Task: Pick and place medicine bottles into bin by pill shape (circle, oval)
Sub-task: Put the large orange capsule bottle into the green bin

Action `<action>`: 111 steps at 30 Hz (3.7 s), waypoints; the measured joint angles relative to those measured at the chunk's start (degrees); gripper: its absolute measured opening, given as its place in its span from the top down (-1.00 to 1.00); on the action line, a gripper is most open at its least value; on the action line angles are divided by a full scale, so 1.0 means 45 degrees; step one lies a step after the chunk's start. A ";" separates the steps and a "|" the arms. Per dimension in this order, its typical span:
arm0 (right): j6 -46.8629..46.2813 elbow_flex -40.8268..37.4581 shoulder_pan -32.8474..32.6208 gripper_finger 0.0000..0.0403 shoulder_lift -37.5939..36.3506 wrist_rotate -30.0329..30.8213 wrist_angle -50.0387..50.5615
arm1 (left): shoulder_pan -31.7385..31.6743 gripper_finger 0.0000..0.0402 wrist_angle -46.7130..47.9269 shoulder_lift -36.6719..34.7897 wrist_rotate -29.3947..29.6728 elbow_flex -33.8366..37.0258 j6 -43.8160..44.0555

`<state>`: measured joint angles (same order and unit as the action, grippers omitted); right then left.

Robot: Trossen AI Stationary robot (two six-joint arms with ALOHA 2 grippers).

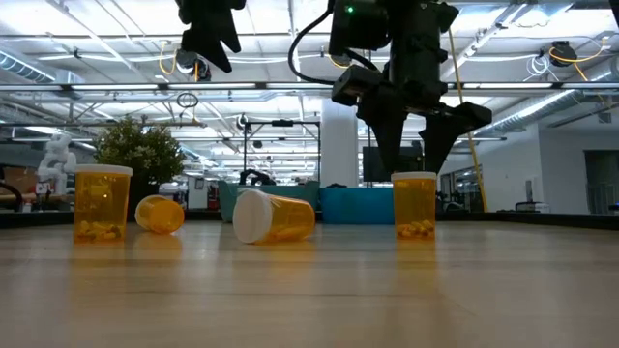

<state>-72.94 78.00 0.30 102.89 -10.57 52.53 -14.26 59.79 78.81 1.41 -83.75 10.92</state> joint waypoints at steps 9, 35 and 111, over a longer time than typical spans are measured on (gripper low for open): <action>0.0001 0.0000 0.0000 -0.28 0.0273 0.0034 -0.0058 | -0.0079 -0.49 0.0010 0.0005 -0.0078 -0.0004 -0.0376; 0.0436 -0.0005 0.0582 -0.02 -0.0075 -0.0692 -0.1116 | -0.0893 -0.49 0.0576 -0.0026 -0.0102 -0.0004 -0.0554; 1.4263 0.5085 0.8219 -0.02 0.2919 -0.0580 -0.6058 | -0.2703 -0.49 -0.1612 0.0535 0.0097 0.2065 0.0231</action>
<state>-8.76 100.88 37.28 116.03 -13.18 25.27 -26.42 52.53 81.21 1.85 -74.46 11.96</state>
